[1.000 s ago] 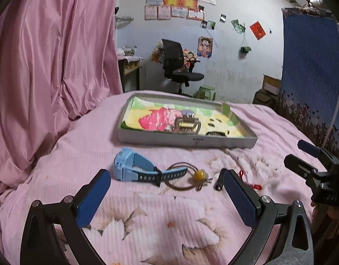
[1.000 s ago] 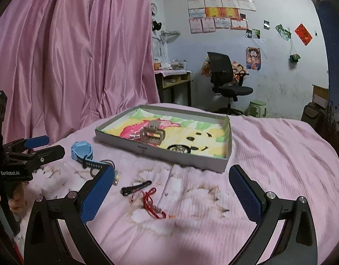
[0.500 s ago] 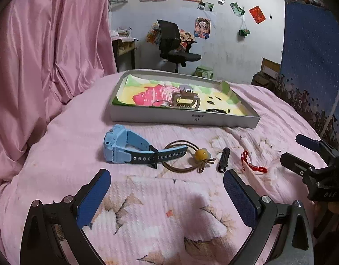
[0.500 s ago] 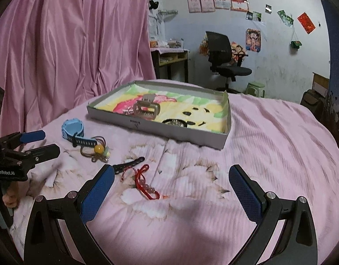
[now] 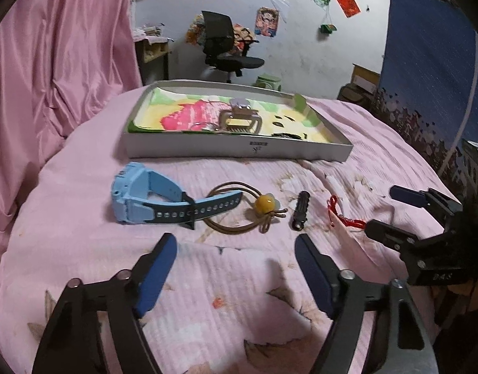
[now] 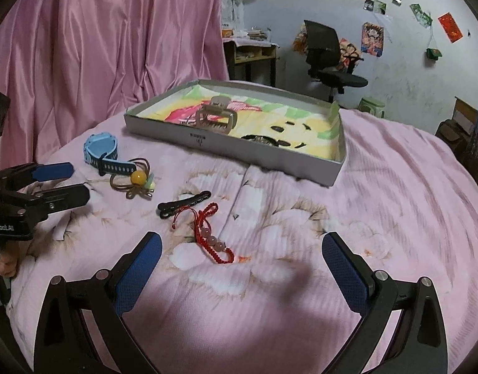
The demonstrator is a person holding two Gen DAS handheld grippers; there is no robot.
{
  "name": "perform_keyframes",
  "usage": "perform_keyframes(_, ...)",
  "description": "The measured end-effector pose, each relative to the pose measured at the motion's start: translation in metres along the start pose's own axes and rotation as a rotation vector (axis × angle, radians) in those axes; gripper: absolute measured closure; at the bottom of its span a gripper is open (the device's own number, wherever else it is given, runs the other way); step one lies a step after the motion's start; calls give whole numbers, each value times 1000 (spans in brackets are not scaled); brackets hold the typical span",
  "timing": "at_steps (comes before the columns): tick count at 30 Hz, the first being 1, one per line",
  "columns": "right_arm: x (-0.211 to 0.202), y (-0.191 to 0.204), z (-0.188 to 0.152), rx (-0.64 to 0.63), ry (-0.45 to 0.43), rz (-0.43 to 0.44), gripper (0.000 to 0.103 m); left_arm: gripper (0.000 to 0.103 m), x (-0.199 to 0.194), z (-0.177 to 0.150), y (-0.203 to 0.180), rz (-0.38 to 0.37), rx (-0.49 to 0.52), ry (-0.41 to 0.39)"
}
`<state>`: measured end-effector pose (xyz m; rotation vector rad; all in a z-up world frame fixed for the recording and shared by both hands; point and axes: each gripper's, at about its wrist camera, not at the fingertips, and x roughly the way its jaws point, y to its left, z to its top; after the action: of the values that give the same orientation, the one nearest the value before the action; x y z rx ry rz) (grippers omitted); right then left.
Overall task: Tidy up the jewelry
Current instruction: 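Reach the left tool to the beaded hair tie while the right tool reaches the red string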
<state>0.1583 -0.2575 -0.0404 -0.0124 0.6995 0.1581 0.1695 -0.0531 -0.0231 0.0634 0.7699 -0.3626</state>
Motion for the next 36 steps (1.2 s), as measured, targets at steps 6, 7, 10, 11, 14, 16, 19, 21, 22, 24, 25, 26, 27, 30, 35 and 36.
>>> perform_keyframes(6,8,1,-2,-1,39,18,25,38,16,3,-5,-44,9,37)
perform_keyframes(7,10,2,-2,-5,45,20,28,41,19,5,-6,-52,7,44)
perform_keyframes(10,13,5,-3,-17,63,28,34,47,28,9,-5,-73,3,59)
perform_keyframes(11,14,6,-3,-19,69,32,35,48,31,11,-6,-77,4,65)
perform_keyframes(14,17,6,-3,-17,82,42,44,52,39,15,-7,-85,12,74)
perform_keyframes(16,19,6,-4,-13,90,52,47,55,43,17,-6,-89,13,81)
perform_keyframes(19,21,6,-4,-11,99,62,53,61,51,20,-8,-95,21,105)
perform_keyframes(21,23,7,-4,-14,104,69,55,62,55,20,-9,-94,28,122)
perform_keyframes(22,23,7,-4,-15,106,73,58,62,57,20,-11,-92,35,127)
perform_keyframes(24,25,8,-4,-18,113,79,62,65,58,20,-13,-90,46,132)
perform_keyframes(25,25,9,-5,-19,115,82,64,68,58,20,-14,-92,50,135)
perform_keyframes(26,25,9,-5,-20,118,86,66,71,59,20,-14,-94,53,138)
perform_keyframes(27,26,10,-5,-20,119,88,67,72,60,20,-15,-95,55,140)
perform_keyframes(30,27,11,-5,-24,126,92,70,79,61,20,-17,-98,68,147)
perform_keyframes(35,28,12,-5,-24,136,93,70,86,61,19,-20,-109,75,150)
perform_keyframes(36,28,12,-5,-25,137,92,71,86,60,19,-19,-114,72,149)
